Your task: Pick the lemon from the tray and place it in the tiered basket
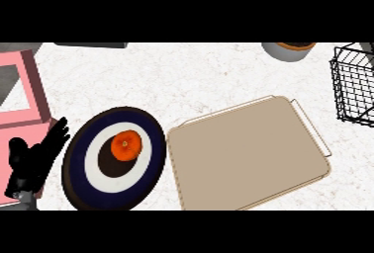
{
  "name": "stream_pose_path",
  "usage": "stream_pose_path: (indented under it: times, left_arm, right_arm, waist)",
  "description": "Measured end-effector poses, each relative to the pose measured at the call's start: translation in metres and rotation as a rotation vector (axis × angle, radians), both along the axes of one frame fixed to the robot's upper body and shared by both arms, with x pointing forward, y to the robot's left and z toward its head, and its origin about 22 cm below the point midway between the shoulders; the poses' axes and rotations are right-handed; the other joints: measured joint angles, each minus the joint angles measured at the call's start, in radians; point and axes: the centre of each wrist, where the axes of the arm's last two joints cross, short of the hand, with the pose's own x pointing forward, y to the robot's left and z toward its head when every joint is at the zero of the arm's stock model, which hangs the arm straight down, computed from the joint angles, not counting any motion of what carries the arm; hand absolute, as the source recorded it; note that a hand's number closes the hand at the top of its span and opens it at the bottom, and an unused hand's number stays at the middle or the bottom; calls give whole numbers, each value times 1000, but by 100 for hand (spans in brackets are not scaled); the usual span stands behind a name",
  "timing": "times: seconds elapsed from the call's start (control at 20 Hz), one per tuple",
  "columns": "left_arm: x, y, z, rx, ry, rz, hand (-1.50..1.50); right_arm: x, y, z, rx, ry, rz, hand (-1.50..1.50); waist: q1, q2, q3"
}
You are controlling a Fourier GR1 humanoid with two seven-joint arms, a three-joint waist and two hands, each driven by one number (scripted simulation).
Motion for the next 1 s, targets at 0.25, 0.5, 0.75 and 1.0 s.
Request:
stream_pose_path:
  times: [0.25,0.5,0.75,1.0]
  left_arm:
    - [4,-5,2,1,-8,0,0]
    - [1,-1,-2,-3,-3,3,0]
    - [0,-2,-5,0,-6,8,0]
    - [1,-2,-4,-5,1,10,0]
  right_arm:
    - [-3,-13,-9,87,136,-100,-150]
    - [-7,-25,-28,172,273,-252,-150]
    - [-12,-33,-30,282,247,-302,-150]
    - [-16,-37,-10,371,104,-261,-150]
  waist:
    - [2,3,0]
    - [5,5,0]
    - [2,4,1]
    - [-2,3,2]
